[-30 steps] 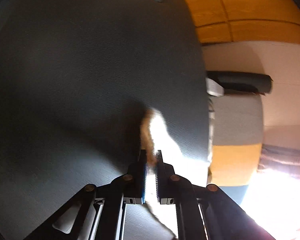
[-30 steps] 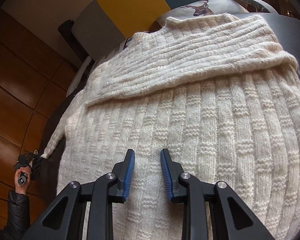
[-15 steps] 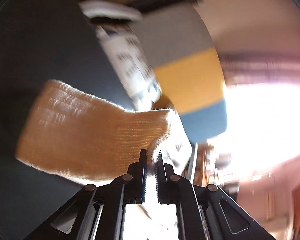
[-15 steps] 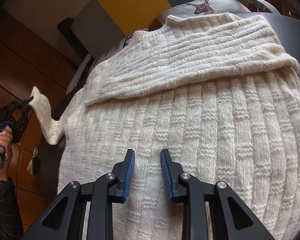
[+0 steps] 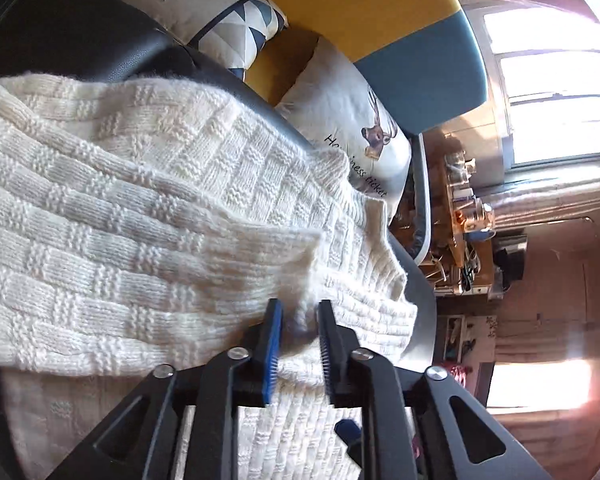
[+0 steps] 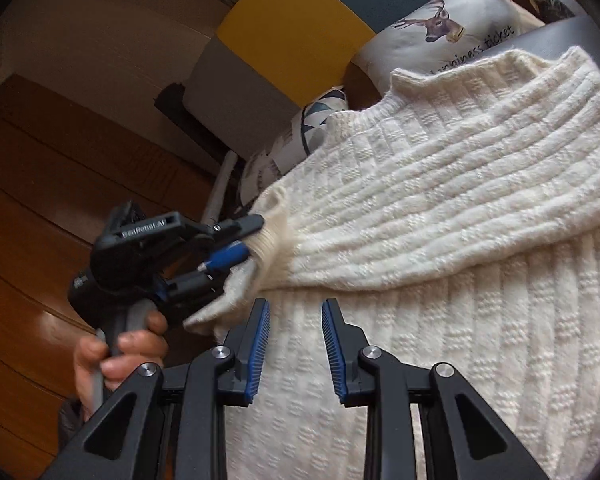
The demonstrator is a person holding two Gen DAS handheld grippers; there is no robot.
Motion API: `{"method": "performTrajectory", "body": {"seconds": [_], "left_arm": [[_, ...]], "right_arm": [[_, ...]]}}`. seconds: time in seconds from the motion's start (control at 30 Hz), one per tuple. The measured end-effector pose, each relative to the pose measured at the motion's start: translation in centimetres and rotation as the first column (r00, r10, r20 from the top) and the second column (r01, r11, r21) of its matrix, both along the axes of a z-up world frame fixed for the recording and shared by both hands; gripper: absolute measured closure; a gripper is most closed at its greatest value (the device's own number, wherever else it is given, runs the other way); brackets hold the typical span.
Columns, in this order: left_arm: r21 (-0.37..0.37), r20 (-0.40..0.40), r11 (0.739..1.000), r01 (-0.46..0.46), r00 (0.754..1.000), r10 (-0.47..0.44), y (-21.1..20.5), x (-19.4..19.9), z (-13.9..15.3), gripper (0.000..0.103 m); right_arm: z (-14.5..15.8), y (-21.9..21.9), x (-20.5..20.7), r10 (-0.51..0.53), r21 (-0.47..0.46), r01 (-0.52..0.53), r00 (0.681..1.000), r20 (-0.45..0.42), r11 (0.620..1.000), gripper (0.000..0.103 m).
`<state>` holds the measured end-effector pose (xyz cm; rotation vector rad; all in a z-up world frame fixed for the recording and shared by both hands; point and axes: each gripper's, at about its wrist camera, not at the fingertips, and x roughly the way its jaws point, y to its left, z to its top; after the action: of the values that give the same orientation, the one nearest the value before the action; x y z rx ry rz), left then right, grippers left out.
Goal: Fold clothes
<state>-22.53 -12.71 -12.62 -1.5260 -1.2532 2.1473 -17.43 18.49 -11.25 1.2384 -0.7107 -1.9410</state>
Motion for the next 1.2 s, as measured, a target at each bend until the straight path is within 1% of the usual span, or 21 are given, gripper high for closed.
{"method": "performTrajectory", "body": {"seconds": [0.1,0.13,0.17,0.2,0.23,0.27,0.33,0.43,0.53,0.67,0.73,0.77,0.83,0.87,0.93,1.0,1.07,1.13,1.2], "left_arm": [[0.082,-0.037,0.996,-0.024,0.999,0.027,-1.5,2.3,1.1,0.069],[0.107,-0.048,0.993,-0.040,0.998,0.046,-2.6,3.3,1.4,0.061],[0.132,-0.059,0.990,-0.057,0.996,0.065,-3.6,4.4,1.7,0.059],[0.158,-0.071,0.985,-0.077,0.994,0.089,-4.9,5.5,2.0,0.059],[0.174,-0.084,0.981,-0.090,0.991,0.106,-6.1,6.4,2.4,0.059],[0.188,-0.099,0.977,-0.106,0.987,0.126,-7.3,7.7,2.6,0.058],[0.205,-0.096,0.968,-0.143,0.982,0.165,-9.7,9.6,2.1,0.056],[0.239,-0.074,0.949,-0.204,0.971,0.228,-12.7,12.3,0.2,0.056],[0.265,-0.044,0.927,-0.265,0.957,0.286,-15.0,14.0,-2.1,0.055],[0.297,-0.002,0.901,-0.317,0.943,0.332,-16.9,15.6,-4.2,0.055],[0.298,0.000,0.899,-0.321,0.942,0.336,-17.5,16.3,-4.4,0.055],[0.299,0.001,0.898,-0.322,0.941,0.338,-17.9,16.6,-4.5,0.055],[0.313,0.004,0.892,-0.326,0.940,0.342,-18.0,16.7,-4.8,0.055],[0.324,0.005,0.887,-0.329,0.938,0.346,-18.1,16.8,-4.9,0.055],[0.373,0.018,0.861,-0.344,0.931,0.364,-18.4,16.9,-5.5,0.055],[0.417,0.025,0.838,-0.352,0.926,0.377,-18.2,16.8,-5.8,0.055],[0.440,0.023,0.824,-0.356,0.922,0.386,-17.7,16.5,-5.7,0.054],[0.483,0.031,0.803,-0.349,0.923,0.383,-16.6,15.8,-5.7,0.054],[0.509,0.028,0.785,-0.353,0.918,0.395,-15.5,15.0,-5.5,0.054]], "right_arm": [[-0.6,-1.9,-2.0,-0.006,-0.063,0.010,0.999,0.050,0.998,0.076],[-1.2,-2.6,-2.7,-0.008,-0.080,0.015,0.997,0.083,0.997,0.076],[-1.8,-3.3,-3.3,-0.011,-0.092,0.022,0.992,0.123,0.995,0.076],[-2.6,-3.9,-3.9,-0.011,-0.101,0.028,0.985,0.170,0.995,0.075],[-3.2,-4.3,-4.2,-0.016,-0.109,0.039,0.980,0.198,0.993,0.074],[-3.5,-4.6,-4.3,-0.029,-0.120,0.055,0.978,0.205,0.991,0.074],[-4.0,-5.0,-4.5,-0.061,-0.121,0.088,0.975,0.215,0.989,0.074],[-4.3,-5.1,-4.4,-0.108,-0.105,0.135,0.967,0.231,0.985,0.074],[-4.8,-4.9,-4.2,-0.166,-0.103,0.197,0.953,0.255,0.975,0.074],[-5.6,-6.4,-4.8,-0.160,-0.132,0.205,0.945,0.286,0.970,0.074],[-5.9,-7.4,-5.1,-0.155,-0.135,0.202,0.943,0.295,0.970,0.074],[-6.2,-7.7,-5.2,-0.163,-0.124,0.208,0.940,0.300,0.970,0.077],[-5.8,-8.3,-5.1,-0.171,-0.080,0.200,0.947,0.272,0.977,0.078],[-5.5,-8.5,-5.0,-0.173,-0.054,0.192,0.952,0.251,0.980,0.085],[-4.6,-9.0,-4.9,-0.172,-0.010,0.177,0.964,0.204,0.984,0.095],[-2.8,-10.1,-4.8,-0.138,0.039,0.134,0.982,0.131,0.990,0.096],[-0.5,-11.7,-4.9,-0.079,0.092,0.074,0.996,0.051,0.993,0.096],[2.1,-13.5,-5.0,-0.009,0.148,0.013,1.000,-0.027,0.989,0.096],[4.6,-15.2,-5.6,0.053,0.197,-0.035,0.995,-0.089,0.980,0.096]]}}
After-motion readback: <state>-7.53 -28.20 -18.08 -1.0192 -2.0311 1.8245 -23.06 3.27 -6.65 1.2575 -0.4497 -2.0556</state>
